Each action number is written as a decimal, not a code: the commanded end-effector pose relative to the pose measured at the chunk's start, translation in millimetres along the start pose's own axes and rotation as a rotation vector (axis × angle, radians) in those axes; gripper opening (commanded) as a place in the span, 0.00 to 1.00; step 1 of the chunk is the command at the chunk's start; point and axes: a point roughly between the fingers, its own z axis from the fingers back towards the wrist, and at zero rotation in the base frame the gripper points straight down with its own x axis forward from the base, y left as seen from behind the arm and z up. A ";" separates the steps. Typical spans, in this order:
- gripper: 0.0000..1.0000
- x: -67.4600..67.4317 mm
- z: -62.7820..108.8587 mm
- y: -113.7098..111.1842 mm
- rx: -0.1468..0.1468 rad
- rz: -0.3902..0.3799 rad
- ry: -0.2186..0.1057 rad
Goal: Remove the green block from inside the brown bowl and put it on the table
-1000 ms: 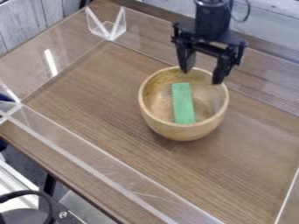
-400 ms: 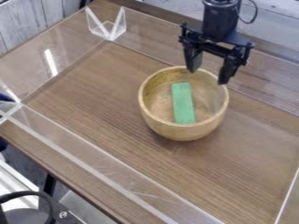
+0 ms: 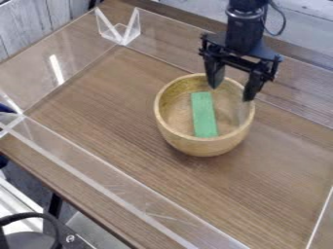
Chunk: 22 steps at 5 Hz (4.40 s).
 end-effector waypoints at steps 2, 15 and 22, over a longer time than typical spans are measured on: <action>1.00 15.1 2.6 10.4 0.000 0.040 -0.053; 1.00 5.6 -33.8 65.8 0.018 0.117 0.061; 1.00 -24.4 -55.9 59.5 0.125 0.078 0.041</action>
